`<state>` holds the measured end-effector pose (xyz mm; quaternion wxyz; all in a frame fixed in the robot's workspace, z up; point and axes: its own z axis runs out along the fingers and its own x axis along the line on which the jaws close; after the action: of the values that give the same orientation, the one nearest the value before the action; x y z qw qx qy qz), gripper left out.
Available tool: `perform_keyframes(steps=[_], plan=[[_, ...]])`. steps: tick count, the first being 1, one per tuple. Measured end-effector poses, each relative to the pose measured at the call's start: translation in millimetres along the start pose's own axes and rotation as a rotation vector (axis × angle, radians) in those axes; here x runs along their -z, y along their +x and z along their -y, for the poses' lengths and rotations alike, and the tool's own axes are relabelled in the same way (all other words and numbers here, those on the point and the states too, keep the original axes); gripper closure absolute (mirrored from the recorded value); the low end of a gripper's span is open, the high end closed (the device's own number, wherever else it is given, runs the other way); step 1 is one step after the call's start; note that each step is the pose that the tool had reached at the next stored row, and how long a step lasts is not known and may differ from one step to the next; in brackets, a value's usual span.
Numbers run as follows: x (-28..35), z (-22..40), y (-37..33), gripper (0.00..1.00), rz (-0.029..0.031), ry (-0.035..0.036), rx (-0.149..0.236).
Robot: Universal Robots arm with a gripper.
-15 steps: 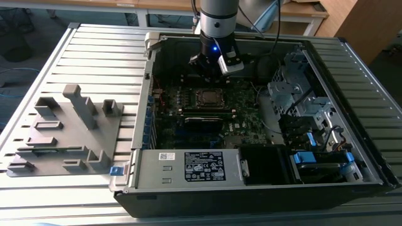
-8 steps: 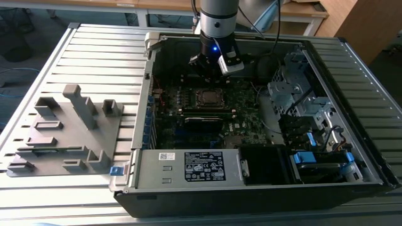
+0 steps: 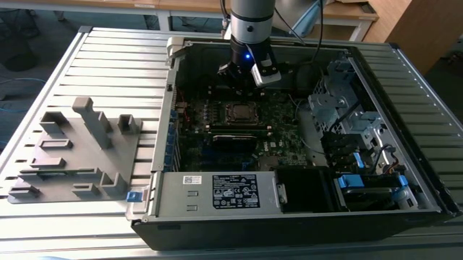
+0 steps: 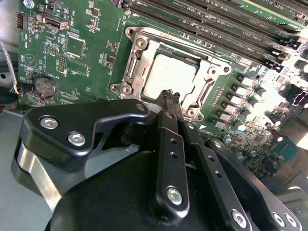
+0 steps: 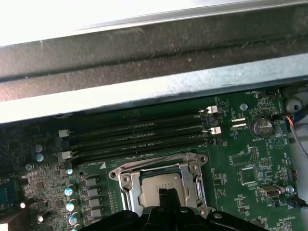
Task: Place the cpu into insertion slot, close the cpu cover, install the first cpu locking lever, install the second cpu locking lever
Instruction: 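Install the first cpu locking lever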
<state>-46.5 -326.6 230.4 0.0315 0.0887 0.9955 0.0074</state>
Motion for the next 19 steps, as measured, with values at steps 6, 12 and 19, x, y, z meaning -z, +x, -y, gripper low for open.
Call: perform_keyframes(steps=[6,12,19], plan=[[0.1,1.2,-0.2,0.89,0.0005,0.0031,0.0],[0.0,1.8,-0.3,0.89,0.0005,0.0031,0.0],[0.0,2.0,-0.4,0.89,0.0019,0.0108,0.001]])
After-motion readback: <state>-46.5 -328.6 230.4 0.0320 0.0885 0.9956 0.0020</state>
